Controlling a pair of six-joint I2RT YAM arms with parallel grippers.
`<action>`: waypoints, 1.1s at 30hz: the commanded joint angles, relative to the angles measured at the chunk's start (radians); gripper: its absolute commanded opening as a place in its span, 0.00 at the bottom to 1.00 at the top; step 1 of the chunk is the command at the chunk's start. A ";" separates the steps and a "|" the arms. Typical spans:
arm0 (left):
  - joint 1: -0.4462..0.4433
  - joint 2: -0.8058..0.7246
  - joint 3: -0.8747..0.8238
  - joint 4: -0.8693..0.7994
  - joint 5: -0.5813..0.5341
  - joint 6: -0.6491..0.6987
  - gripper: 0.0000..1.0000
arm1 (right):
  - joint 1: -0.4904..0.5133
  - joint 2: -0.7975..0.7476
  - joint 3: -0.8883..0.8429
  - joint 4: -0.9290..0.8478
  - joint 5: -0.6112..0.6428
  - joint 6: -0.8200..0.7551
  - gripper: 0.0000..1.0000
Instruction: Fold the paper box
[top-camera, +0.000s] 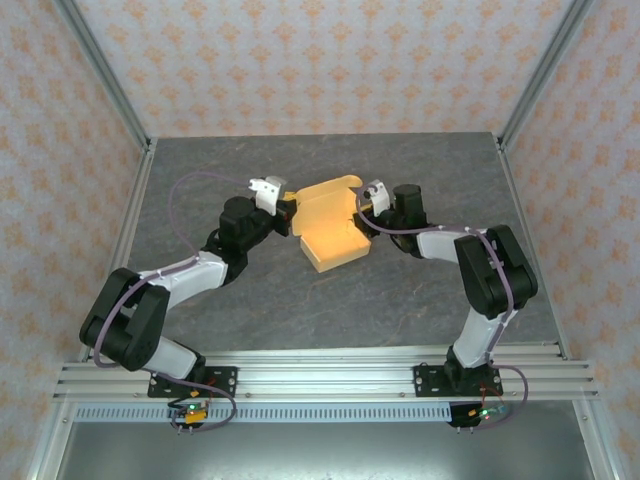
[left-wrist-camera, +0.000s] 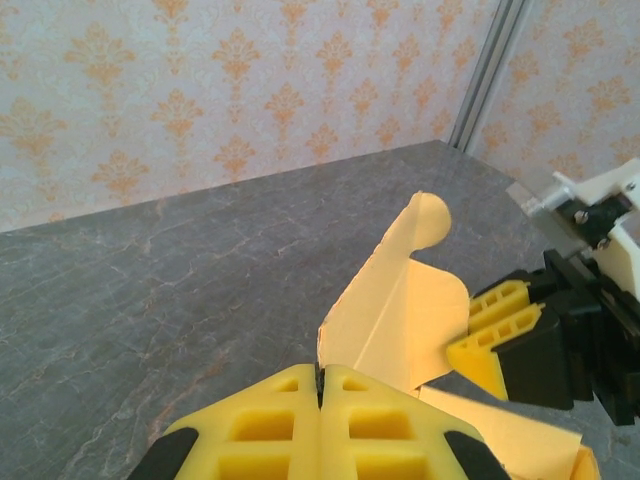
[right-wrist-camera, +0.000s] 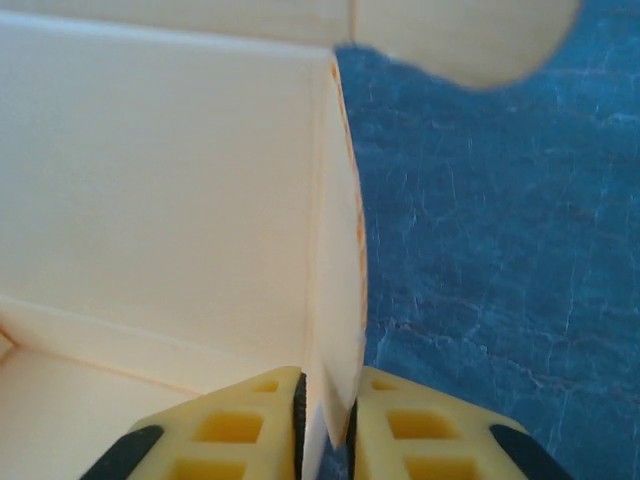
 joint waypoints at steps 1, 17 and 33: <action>0.000 0.028 0.028 0.022 0.006 -0.008 0.00 | 0.019 0.006 -0.008 0.109 -0.037 -0.006 0.19; 0.011 0.040 -0.005 -0.077 -0.128 -0.113 0.59 | 0.073 -0.048 -0.195 0.363 0.261 0.076 0.02; 0.013 0.205 0.066 -0.099 -0.150 -0.115 0.32 | 0.104 -0.100 -0.230 0.400 0.297 0.096 0.02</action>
